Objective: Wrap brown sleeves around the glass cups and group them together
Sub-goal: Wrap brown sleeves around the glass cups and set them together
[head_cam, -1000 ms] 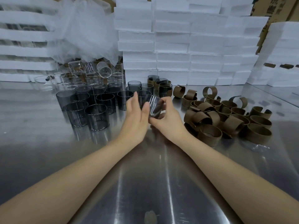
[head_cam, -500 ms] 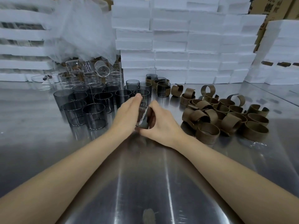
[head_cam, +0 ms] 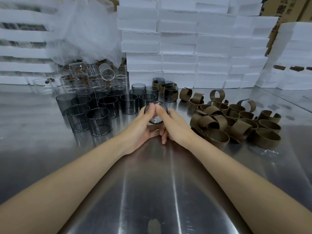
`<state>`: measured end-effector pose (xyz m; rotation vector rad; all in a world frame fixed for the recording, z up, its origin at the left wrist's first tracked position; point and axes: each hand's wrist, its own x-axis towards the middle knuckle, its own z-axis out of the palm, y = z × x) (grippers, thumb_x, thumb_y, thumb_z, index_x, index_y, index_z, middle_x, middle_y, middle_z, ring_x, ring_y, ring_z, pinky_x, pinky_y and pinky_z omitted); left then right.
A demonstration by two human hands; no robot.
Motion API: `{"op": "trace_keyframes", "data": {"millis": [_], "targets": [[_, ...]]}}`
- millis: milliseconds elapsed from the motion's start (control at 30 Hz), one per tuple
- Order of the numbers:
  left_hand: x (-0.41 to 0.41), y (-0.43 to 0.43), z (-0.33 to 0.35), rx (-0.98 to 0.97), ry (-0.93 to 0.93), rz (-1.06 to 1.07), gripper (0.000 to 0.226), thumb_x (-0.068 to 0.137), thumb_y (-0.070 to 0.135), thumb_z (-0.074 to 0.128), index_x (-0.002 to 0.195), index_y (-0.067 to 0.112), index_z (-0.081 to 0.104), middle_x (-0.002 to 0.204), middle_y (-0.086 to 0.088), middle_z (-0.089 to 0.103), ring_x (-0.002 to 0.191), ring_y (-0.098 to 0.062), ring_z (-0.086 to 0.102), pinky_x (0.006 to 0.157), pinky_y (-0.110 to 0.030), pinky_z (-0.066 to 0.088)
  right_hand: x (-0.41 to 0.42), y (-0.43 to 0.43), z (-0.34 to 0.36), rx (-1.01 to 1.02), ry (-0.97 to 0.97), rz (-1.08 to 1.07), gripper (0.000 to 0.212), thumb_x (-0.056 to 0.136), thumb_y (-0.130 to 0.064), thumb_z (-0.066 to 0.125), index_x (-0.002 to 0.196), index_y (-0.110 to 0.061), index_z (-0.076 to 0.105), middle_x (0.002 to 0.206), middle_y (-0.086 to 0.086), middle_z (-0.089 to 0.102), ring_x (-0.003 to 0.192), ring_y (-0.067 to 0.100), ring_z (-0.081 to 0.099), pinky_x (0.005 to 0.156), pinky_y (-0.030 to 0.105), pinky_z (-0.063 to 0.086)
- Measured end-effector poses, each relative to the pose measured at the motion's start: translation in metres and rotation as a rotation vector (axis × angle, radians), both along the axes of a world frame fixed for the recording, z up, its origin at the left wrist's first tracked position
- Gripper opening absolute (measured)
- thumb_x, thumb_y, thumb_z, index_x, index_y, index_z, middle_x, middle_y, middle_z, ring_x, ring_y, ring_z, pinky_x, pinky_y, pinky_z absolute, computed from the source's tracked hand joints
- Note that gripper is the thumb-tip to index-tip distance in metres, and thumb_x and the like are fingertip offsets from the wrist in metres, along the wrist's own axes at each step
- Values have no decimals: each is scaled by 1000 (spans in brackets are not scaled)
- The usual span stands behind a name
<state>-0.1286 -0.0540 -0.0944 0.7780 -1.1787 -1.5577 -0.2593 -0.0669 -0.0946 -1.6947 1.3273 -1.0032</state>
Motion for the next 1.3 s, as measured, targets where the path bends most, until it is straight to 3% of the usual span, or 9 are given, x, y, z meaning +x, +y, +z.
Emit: {"op": "trace_keyframes", "data": {"millis": [100, 200, 300, 400, 567, 767, 933, 1133, 1300], "targets": [[1, -2, -5, -32, -28, 23, 55, 97, 45, 45, 139, 10, 39, 139, -26, 49, 86, -36, 62, 98, -55, 49, -4, 3, 4, -34, 120, 18, 64, 90, -73, 26, 110, -18, 53, 52, -2, 60, 45, 17, 60, 47, 17, 43], [1, -4, -7, -35, -28, 66, 44, 100, 43, 41, 136, 17, 42, 135, -17, 48, 95, -33, 71, 88, -44, 57, -12, 4, 14, -256, 516, -175, 62, 97, -62, 14, 93, -23, 62, 75, 2, 60, 68, 22, 55, 67, 30, 40], [2, -5, -8, -21, -4, 116, 30, 99, 41, 44, 127, 30, 43, 119, -5, 48, 76, -24, 74, 69, -31, 60, -27, 3, 29, -461, 956, -482, 36, 99, -32, 33, 102, -13, 64, 99, 11, 64, 89, 30, 56, 71, 35, 35], [2, -5, -8, 9, 23, 130, 27, 100, 39, 44, 126, 32, 43, 119, -3, 49, 73, -24, 74, 65, -29, 59, -44, 5, 40, -292, 1152, -528, 33, 91, -24, 43, 116, -9, 57, 122, 15, 56, 116, 34, 48, 93, 41, 34], [2, -5, -9, 19, 28, 135, 51, 100, 39, 42, 148, 25, 31, 138, 4, 41, 87, -30, 74, 72, -32, 60, -48, 10, 38, -180, 1176, -433, 28, 92, -19, 51, 118, -11, 51, 121, 15, 54, 114, 35, 48, 91, 41, 37], [2, -3, -5, 13, -12, 185, 45, 103, 36, 40, 146, 23, 37, 147, -8, 44, 87, -31, 74, 70, -30, 60, -35, 10, 35, -274, 884, -306, 23, 89, -23, 65, 103, -6, 59, 116, 13, 49, 102, 30, 53, 77, 39, 49], [3, 1, -3, -17, -57, 197, 34, 104, 33, 41, 132, 17, 53, 131, -16, 60, 87, -35, 73, 66, -27, 59, -27, 11, 30, -341, 919, -285, 33, 97, -39, 50, 86, -8, 58, 104, 14, 60, 95, 33, 58, 80, 37, 43], [3, 2, -3, -10, -12, 219, 32, 102, 27, 47, 125, 7, 57, 116, -20, 67, 80, -37, 73, 61, -24, 58, -25, 6, 29, -329, 934, -302, 21, 94, -19, 48, 111, -12, 58, 108, 8, 64, 105, 30, 55, 87, 38, 29], [3, 2, -2, -45, 18, 298, 19, 97, 26, 56, 110, 15, 64, 89, 5, 76, 75, -39, 73, 60, -24, 59, -30, 2, 30, -229, 825, -303, 24, 90, -15, 58, 112, -10, 63, 103, 8, 66, 104, 31, 55, 87, 37, 35]]}}
